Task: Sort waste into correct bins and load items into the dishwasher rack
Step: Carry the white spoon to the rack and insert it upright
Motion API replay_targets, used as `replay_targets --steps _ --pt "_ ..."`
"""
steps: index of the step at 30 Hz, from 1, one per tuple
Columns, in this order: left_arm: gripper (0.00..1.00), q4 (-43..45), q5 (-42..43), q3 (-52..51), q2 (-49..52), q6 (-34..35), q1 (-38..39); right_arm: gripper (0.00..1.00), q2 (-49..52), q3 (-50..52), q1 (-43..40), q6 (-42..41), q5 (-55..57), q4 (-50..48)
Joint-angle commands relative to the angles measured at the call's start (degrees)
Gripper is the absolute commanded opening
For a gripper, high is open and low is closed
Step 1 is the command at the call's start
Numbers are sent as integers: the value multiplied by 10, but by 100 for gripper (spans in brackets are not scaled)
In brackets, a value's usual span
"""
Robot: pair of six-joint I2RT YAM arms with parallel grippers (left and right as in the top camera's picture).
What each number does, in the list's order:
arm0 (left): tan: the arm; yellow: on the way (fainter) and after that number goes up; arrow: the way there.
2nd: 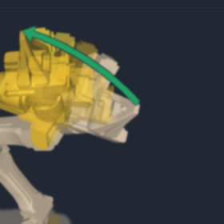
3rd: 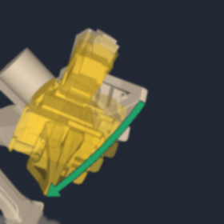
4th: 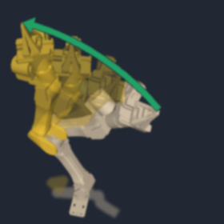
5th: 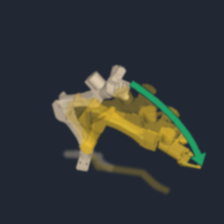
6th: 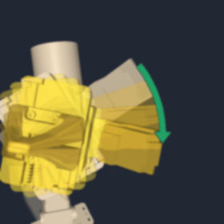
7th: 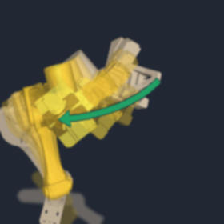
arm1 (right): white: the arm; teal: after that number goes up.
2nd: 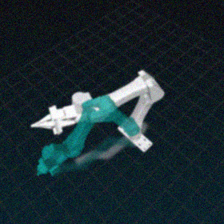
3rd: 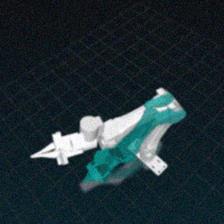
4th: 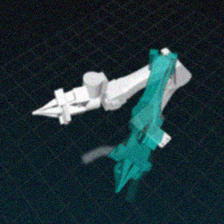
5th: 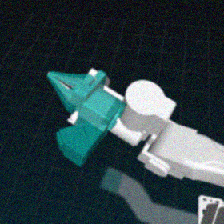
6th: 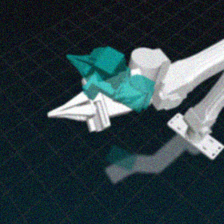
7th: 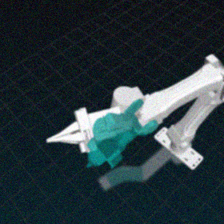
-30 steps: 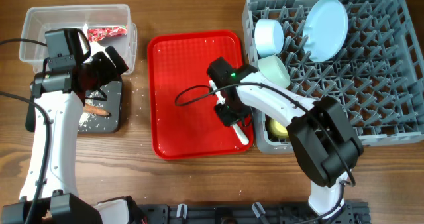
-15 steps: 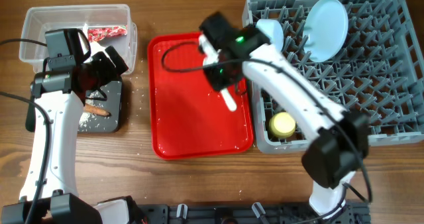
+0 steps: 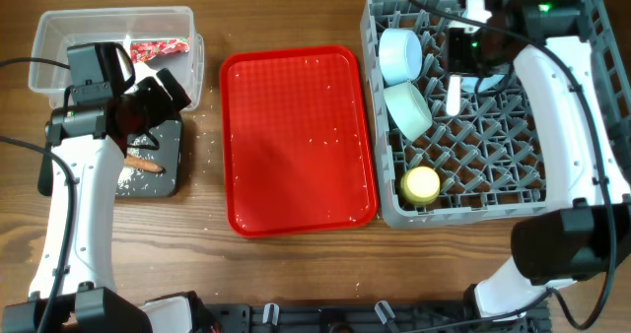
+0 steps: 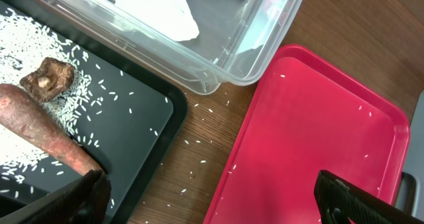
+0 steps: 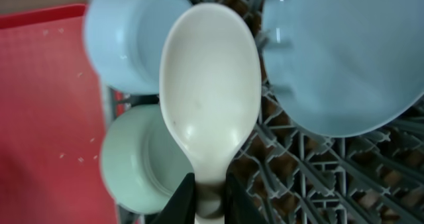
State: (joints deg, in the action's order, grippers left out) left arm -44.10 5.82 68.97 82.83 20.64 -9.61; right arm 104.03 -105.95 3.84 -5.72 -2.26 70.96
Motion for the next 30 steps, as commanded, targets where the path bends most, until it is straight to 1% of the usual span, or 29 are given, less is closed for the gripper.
replay_targets --steps 1,7,9,10,12,13,15,17,20,21,23,26,30 --pt "100 1 -2 4 -2 -3 -3 4 7 63 -23 11 8 -29" --pt "100 1 -2 4 -2 -3 -3 5 7 164 -26 11 3 -105" --pt "100 1 -2 4 -2 -3 -3 12 7 194 -26 13 6 -132" --pt "100 1 -2 4 -2 -3 -3 14 7 200 -26 13 10 -137" --pt "100 1 -2 4 -2 -3 -3 23 7 210 -26 16 20 -145" --pt "100 1 -2 4 -2 -3 -3 36 7 211 -26 17 24 -147" --pt "100 1 -2 4 -2 -3 -3 52 7 211 -26 28 25 -150" --pt "100 1 -2 4 -2 -3 -3 60 7 208 -26 27 24 -149" --pt "100 1 -2 4 -2 -3 -3 63 2 188 -26 37 4 -125" --pt "100 1 -2 4 -2 -3 -3 64 -3 176 -25 52 -16 -110" --pt "100 1 -2 4 -2 -3 -3 65 -18 144 -22 57 -28 -78" --pt "100 1 -2 4 -2 -3 -3 67 -61 85 -17 57 -28 -27" --pt "100 1 -2 4 -2 -3 -3 68 -143 26 -8 56 -30 8"
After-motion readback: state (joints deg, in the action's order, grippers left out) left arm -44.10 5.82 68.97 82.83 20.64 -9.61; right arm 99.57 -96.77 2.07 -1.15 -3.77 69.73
